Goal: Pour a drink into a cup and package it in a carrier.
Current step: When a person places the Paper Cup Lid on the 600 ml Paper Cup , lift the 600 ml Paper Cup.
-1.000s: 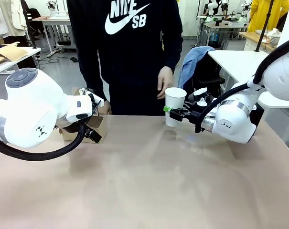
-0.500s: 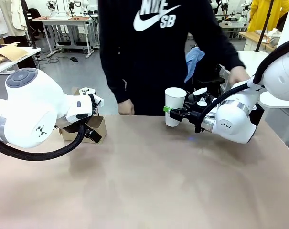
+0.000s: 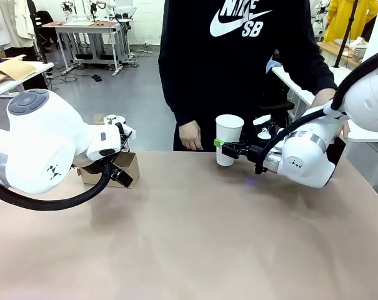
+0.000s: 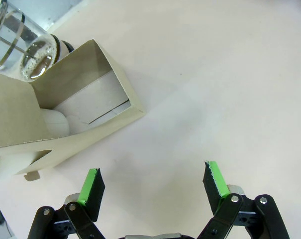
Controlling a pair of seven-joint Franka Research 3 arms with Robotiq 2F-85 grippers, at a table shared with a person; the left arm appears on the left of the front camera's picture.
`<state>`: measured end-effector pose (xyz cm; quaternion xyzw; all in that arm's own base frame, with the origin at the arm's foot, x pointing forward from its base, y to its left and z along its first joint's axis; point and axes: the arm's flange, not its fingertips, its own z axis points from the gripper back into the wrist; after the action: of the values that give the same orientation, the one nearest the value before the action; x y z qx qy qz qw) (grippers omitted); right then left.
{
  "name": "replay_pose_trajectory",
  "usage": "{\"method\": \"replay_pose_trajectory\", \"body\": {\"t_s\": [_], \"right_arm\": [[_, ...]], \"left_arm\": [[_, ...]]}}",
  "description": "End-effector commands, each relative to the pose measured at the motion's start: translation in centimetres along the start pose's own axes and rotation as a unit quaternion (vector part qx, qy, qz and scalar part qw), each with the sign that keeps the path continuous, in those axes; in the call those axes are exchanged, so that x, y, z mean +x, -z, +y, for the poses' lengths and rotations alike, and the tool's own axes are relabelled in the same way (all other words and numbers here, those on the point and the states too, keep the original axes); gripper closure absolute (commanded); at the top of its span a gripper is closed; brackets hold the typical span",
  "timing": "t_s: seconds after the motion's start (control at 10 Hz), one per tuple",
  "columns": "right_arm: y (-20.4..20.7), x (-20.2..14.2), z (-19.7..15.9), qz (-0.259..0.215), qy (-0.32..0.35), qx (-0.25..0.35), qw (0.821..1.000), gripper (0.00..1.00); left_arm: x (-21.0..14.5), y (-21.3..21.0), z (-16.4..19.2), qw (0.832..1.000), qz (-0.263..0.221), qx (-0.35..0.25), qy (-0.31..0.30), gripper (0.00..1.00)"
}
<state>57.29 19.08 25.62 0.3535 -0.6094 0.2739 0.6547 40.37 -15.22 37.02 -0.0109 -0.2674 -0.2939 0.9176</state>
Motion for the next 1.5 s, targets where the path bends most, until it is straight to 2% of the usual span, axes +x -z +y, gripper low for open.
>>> {"method": "replay_pose_trajectory", "body": {"t_s": [0.0, 1.4], "right_arm": [[0.2, 0.3, 0.27, -0.006, 0.004, -0.008, 1.0, 0.19], [0.2, 0.3, 0.27, -0.006, 0.004, -0.008, 1.0, 0.19]], "left_arm": [[-0.01, -0.02, 0.02, 1.0, 0.0, -0.001, 0.0, 0.0], [-0.01, -0.02, 0.02, 1.0, 0.0, -0.001, 0.0, 0.0]]}}
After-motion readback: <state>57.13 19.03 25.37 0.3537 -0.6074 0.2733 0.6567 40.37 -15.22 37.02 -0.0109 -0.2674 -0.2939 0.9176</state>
